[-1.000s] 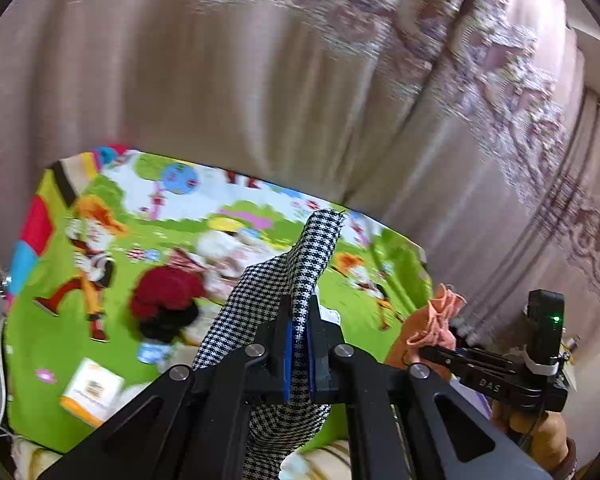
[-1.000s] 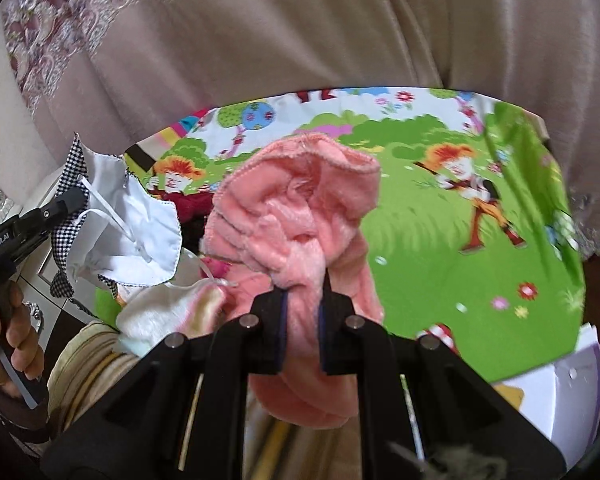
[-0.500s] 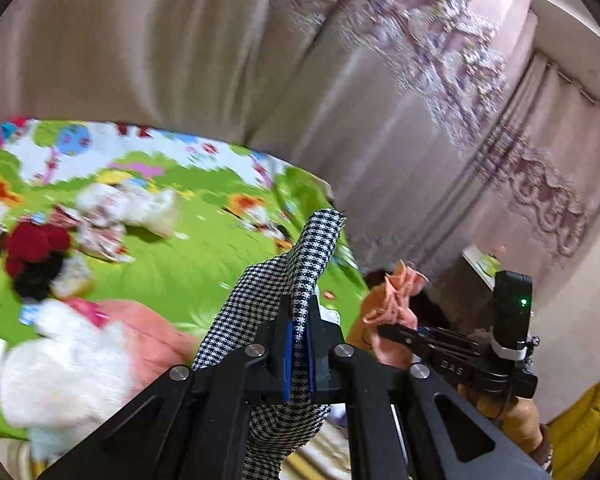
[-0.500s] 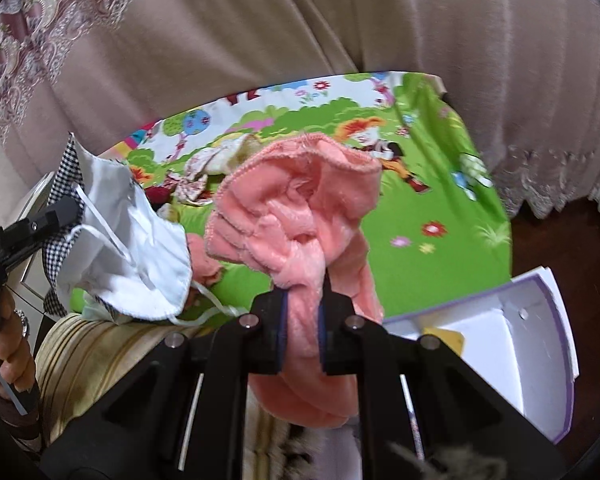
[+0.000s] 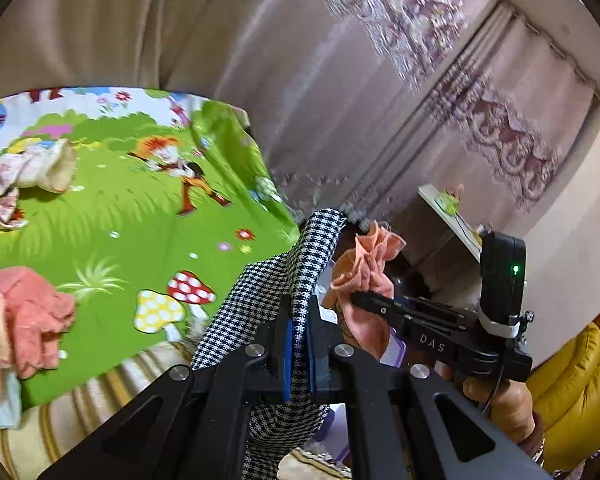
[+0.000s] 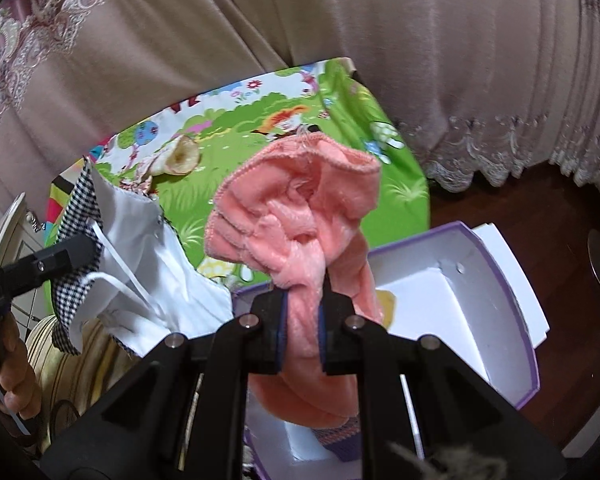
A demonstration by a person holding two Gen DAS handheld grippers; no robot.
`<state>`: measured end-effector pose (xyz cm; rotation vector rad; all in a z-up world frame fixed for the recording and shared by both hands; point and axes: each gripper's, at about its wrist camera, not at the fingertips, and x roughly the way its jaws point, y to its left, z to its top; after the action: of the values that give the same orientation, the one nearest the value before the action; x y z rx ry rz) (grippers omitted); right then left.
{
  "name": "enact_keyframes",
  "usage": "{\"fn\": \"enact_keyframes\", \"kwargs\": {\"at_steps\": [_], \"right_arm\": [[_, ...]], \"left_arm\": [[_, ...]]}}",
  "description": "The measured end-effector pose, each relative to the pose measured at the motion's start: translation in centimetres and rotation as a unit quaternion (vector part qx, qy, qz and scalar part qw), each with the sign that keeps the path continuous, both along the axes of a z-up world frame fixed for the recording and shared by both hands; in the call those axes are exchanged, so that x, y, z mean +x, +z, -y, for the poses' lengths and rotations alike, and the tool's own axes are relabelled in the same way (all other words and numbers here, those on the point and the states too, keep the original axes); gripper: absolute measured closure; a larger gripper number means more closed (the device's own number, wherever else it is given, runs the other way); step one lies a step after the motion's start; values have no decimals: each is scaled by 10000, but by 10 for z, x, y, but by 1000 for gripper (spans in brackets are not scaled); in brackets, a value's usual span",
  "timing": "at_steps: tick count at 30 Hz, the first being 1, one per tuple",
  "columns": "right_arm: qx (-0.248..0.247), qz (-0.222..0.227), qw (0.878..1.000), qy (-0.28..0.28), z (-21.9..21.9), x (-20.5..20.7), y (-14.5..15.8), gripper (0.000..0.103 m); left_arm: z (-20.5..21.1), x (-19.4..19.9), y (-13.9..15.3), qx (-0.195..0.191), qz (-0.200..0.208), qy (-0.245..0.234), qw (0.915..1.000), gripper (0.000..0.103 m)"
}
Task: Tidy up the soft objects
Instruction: 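Carry both cloths over the box and open both tools to drop them, then move both tools back toward the white tissue pack and white fluffy towel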
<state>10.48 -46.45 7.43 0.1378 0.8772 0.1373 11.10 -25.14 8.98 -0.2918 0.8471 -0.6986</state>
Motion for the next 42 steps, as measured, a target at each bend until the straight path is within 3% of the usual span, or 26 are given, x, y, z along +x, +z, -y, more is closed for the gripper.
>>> {"fn": "enact_keyframes", "kwargs": {"at_steps": [6, 9, 11, 13, 17, 20, 31, 42], "right_arm": [[-77, -16, 9995, -311, 25, -11, -2, 87], [-100, -30, 9987, -495, 38, -17, -1, 85], [-103, -74, 9983, -560, 43, -18, -2, 82], [-67, -86, 9983, -579, 46, -18, -2, 74], [-50, -96, 9981, -608, 45, -18, -3, 54], [-85, -58, 9983, -570, 42, -18, 0, 49], [-193, -94, 9992, -335, 19, -13, 1, 46], [-122, -129, 9997, 182, -26, -3, 5, 36]], "left_arm": [[24, 2, -9, 50, -153, -279, 9995, 94], [32, 4, -14, 105, -287, -372, 9988, 77], [33, 3, -16, 115, -293, -376, 9988, 59], [32, 2, -15, 100, -272, -380, 9989, 52], [29, 0, -13, 82, -228, -369, 9990, 51], [25, 2, -15, 58, -283, -316, 9991, 51], [1, -1, -10, 84, -166, -85, 9998, 51], [-75, 5, -3, 16, -56, 710, 9975, 50]]}}
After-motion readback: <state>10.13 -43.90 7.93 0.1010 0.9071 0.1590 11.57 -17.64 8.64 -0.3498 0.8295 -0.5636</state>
